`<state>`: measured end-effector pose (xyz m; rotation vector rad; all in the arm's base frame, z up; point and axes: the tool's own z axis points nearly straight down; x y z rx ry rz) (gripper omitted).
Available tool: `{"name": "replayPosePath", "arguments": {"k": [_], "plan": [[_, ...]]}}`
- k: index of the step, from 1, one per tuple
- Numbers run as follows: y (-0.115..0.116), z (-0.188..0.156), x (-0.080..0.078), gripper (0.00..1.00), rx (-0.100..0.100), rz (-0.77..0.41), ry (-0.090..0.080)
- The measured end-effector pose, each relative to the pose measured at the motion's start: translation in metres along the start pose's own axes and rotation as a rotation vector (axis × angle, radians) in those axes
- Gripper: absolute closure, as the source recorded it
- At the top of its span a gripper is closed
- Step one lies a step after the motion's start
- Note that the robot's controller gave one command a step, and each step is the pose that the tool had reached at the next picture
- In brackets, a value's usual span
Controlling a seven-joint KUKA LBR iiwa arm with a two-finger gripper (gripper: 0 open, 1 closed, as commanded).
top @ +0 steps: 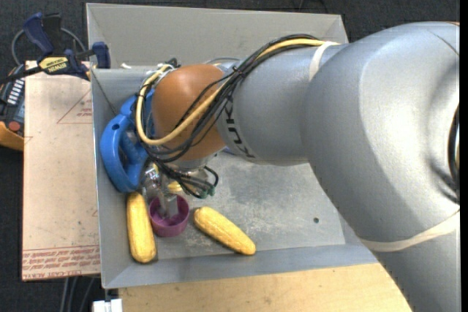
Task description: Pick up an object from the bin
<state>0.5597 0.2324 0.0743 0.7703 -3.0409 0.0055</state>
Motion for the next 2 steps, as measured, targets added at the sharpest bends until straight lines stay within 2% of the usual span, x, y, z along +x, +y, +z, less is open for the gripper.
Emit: {"name": "replayPosePath", "arguments": {"k": [1, 2], "plan": [[0.004, -0.081, 0.009, 1.0, -0.001, -0.03, 0.003], [-0.002, -0.037, -0.006, 1.0, 0.0, -0.048, -0.009]]}}
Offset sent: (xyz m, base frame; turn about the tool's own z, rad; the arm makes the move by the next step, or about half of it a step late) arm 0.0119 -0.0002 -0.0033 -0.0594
